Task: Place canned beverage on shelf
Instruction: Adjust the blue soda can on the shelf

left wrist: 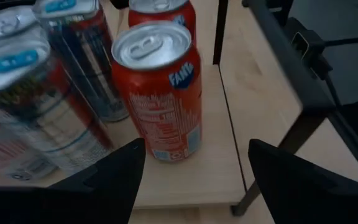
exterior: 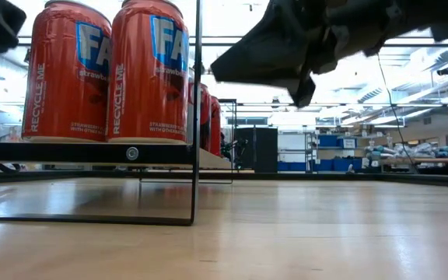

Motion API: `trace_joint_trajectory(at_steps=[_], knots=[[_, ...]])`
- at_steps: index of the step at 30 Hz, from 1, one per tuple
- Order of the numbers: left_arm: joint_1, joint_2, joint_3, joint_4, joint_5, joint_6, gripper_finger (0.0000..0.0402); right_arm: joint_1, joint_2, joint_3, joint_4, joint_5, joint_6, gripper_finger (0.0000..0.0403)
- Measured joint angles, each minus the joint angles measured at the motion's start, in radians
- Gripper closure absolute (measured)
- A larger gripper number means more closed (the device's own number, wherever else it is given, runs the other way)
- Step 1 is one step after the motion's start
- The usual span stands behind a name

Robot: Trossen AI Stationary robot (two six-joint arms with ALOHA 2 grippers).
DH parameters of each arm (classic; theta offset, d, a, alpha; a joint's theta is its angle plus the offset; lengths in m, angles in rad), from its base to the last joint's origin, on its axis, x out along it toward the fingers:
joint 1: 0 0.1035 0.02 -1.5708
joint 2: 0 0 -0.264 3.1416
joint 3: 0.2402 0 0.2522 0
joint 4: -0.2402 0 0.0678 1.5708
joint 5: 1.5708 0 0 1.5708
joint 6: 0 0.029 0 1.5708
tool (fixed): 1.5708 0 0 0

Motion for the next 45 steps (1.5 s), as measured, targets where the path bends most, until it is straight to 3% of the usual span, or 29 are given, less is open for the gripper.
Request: trace_joint_trajectory(at_steps=[9,17,28,45], knots=[[0.028,-0.002,0.056,-0.209,-0.028,-0.066,0.0104,0.032,-0.092,0.0,-0.055,0.043,-0.062,0.0353],[0.125,-0.002,0.056,-0.428,-0.149,-0.196,0.0104,0.014,-0.086,0.0,-0.054,0.043,-0.05,0.0354],[0.258,0.0,0.027,-0.386,-0.164,-0.165,0.0104,0.015,-0.086,0.0,-0.039,0.045,-0.065,0.0354],[0.271,0.0,0.027,-0.314,-0.164,-0.144,0.0104,0.015,-0.085,0.0,-0.039,0.045,-0.065,0.0354]])
